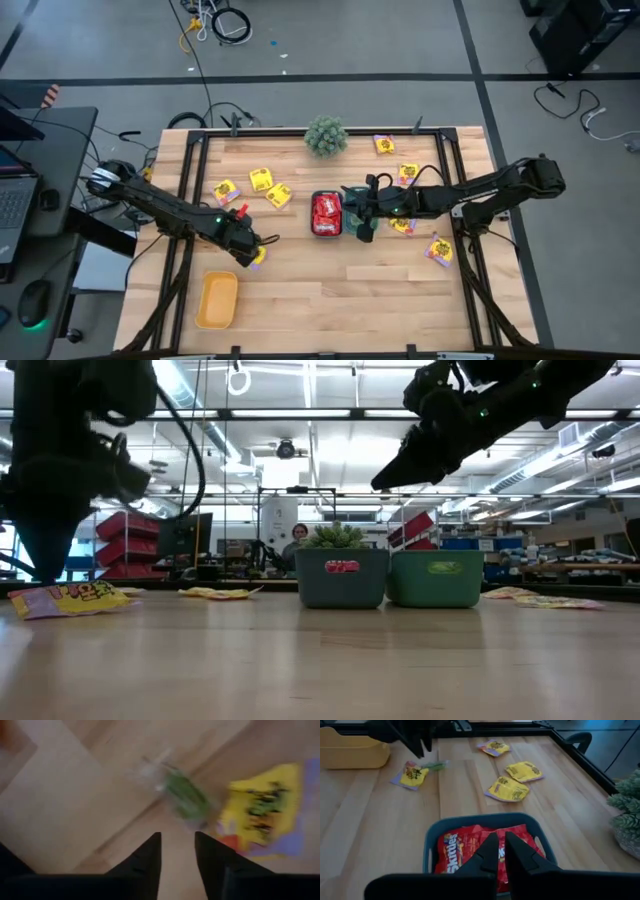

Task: Sort candy
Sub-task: Put the green gummy into the green bin

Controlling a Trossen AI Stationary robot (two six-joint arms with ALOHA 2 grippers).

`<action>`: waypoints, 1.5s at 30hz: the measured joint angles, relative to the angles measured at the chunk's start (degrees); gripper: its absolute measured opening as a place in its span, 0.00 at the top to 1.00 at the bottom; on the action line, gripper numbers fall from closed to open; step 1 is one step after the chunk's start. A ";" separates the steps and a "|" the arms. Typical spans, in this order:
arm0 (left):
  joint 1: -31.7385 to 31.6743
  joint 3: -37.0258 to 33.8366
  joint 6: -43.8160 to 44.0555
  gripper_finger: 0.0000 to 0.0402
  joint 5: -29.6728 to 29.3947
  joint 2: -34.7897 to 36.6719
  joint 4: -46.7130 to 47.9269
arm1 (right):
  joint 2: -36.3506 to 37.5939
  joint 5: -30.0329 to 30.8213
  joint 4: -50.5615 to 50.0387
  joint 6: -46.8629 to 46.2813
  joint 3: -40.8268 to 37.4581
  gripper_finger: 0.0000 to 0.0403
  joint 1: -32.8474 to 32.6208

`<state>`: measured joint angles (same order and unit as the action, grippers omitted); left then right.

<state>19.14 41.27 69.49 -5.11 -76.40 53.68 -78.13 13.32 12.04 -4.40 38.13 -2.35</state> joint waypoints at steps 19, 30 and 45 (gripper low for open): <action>-3.83 -5.94 -6.48 0.62 -4.07 -0.04 -11.04 | 0.02 -0.11 0.75 0.04 0.00 0.96 -0.15; -11.47 -5.18 -16.62 0.87 -7.69 -0.04 -18.78 | 0.07 -0.20 0.75 0.36 0.00 0.95 -0.15; -14.39 -5.18 -17.04 0.60 -1.70 -0.04 -19.56 | 0.07 -1.53 0.71 0.57 0.00 0.94 -0.17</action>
<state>4.75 36.10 52.45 -6.81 -76.44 34.12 -78.06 11.79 12.75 -3.83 38.13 -2.52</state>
